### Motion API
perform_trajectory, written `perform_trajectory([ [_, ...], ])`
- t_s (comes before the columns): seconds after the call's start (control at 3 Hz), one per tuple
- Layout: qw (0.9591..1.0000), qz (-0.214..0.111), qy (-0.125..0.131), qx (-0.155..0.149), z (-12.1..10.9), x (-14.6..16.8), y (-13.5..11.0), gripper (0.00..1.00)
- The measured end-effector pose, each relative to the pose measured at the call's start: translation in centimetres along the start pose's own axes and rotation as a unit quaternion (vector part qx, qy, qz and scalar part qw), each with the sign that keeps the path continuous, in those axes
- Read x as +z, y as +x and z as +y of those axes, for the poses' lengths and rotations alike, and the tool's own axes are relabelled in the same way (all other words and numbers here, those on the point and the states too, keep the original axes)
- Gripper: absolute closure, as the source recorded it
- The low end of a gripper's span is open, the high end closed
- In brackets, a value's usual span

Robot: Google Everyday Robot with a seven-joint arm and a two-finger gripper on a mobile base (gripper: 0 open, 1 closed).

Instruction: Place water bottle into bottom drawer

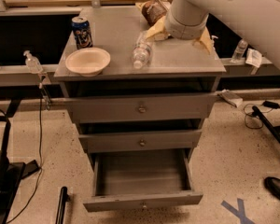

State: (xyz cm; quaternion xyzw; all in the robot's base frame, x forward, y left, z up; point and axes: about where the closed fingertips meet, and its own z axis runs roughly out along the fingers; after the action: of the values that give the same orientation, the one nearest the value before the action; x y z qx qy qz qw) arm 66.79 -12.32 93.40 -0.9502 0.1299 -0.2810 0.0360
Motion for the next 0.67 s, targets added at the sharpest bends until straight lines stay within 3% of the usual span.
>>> perform_trajectory([
  [0.33, 0.9983, 0.025, 0.027, -0.046, -1.6, 1.5, 1.7, 0.00],
  [0.67, 0.9969, 0.027, 0.041, -0.062, -3.4, 3.5, 3.3, 0.00],
])
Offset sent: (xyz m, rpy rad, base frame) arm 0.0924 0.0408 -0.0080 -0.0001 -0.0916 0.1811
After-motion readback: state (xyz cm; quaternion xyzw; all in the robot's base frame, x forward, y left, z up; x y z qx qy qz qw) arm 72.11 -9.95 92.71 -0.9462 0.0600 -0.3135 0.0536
